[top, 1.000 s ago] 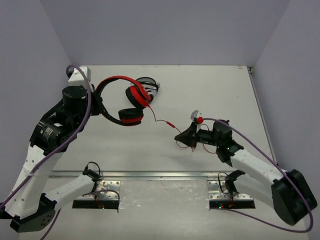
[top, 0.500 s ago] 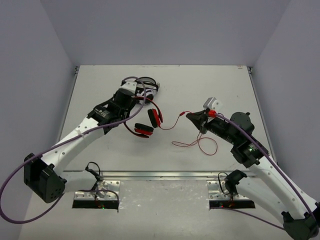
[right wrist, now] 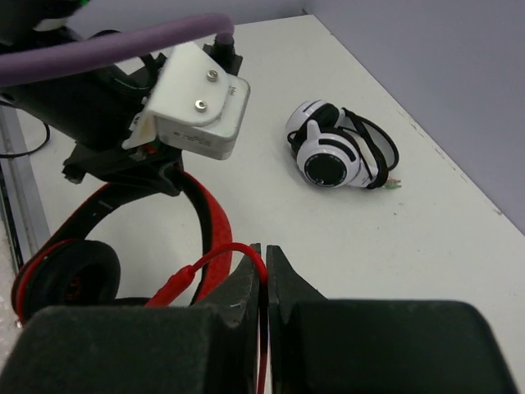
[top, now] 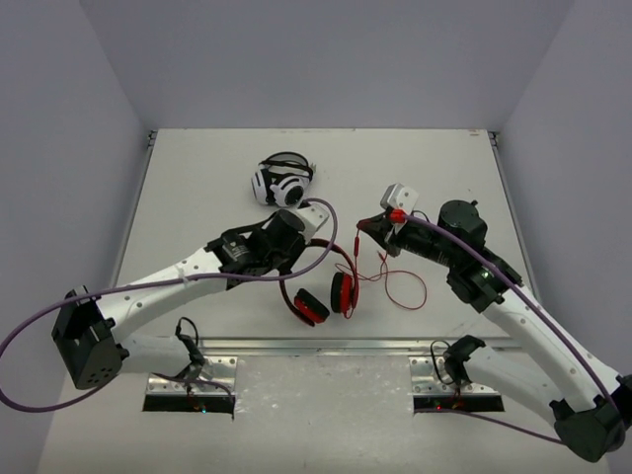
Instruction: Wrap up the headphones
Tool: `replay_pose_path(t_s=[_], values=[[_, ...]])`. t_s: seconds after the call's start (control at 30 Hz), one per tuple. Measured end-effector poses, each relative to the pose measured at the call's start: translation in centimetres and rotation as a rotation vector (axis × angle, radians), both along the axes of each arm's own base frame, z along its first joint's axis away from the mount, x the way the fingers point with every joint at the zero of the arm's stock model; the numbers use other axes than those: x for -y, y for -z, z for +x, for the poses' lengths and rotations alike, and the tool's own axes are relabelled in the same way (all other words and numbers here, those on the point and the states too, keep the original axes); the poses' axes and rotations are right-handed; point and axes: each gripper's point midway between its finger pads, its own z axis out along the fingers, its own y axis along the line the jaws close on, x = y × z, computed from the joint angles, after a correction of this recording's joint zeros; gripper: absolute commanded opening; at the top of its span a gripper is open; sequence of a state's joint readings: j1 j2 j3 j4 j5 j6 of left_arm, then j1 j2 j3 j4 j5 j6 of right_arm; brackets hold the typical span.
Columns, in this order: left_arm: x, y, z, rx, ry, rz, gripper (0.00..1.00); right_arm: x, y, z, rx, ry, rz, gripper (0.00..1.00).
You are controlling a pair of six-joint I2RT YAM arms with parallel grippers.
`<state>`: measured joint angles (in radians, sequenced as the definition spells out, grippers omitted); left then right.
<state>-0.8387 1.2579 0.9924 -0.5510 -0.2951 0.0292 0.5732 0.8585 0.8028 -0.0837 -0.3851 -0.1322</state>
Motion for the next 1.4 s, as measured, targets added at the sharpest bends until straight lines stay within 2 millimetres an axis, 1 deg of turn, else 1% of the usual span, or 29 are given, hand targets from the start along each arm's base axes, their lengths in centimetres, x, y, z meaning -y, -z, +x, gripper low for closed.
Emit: replay_pose_path(t_s=[0.17, 0.33, 0.4, 0.5, 0.6, 0.7, 0.77, 0.87, 0.93, 1.03, 1.13, 1.2, 1.27, 1.4], values=[[1.8, -1.1, -1.7, 0.002, 0.104, -0.058, 0.00, -0.2, 0.6, 1.0, -0.010, 0.017, -0.027, 0.01], [2.6, -2.3, -2.8, 0.006, 0.167, -0.117, 0.00, -0.1, 2.0, 2.5, -0.036, 0.063, -0.063, 0.01], [2.9, -2.7, -3.2, 0.006, 0.186, -0.134, 0.00, 0.1, 2.6, 3.2, -0.049, 0.098, -0.075, 0.01], [3.3, -2.9, -3.8, -0.001, 0.216, -0.148, 0.00, 0.7, 3.4, 4.9, -0.072, 0.196, -0.091, 0.01], [3.6, -3.1, -3.9, 0.002, 0.227, -0.162, 0.00, 1.2, 3.9, 6.6, -0.108, 0.282, -0.100, 0.01], [3.6, -3.8, -3.8, 0.023, 0.221, -0.179, 0.00, 1.6, 4.3, 7.2, -0.131, 0.336, -0.095, 0.01], [3.3, -4.6, -3.8, 0.045, 0.216, -0.195, 0.00, 1.6, 4.1, 7.2, -0.139, 0.344, -0.068, 0.01], [2.9, -6.4, -4.1, 0.091, 0.214, -0.238, 0.00, 1.3, 3.5, 6.7, -0.151, 0.316, -0.017, 0.01], [2.6, -7.6, -4.3, 0.119, 0.216, -0.267, 0.00, 0.4, 2.9, 6.0, -0.153, 0.261, 0.031, 0.01], [2.6, -8.7, -4.5, 0.136, 0.222, -0.295, 0.00, -0.5, 2.7, 4.5, -0.160, 0.180, 0.093, 0.08], [3.1, -9.5, -4.6, 0.139, 0.234, -0.321, 0.00, -1.7, 2.0, 3.5, -0.167, 0.098, 0.160, 0.08], [3.5, -10.4, -4.9, 0.142, 0.243, -0.354, 0.00, -2.5, 1.6, 2.9, -0.176, 0.045, 0.204, 0.08], [3.9, -11.8, -5.0, 0.153, 0.248, -0.403, 0.00, -3.2, 1.0, 2.4, -0.181, 0.001, 0.253, 0.09], [4.2, -15.8, -5.3, 0.210, 0.240, -0.531, 0.00, -4.2, -0.3, 1.9, -0.178, -0.064, 0.332, 0.10]])
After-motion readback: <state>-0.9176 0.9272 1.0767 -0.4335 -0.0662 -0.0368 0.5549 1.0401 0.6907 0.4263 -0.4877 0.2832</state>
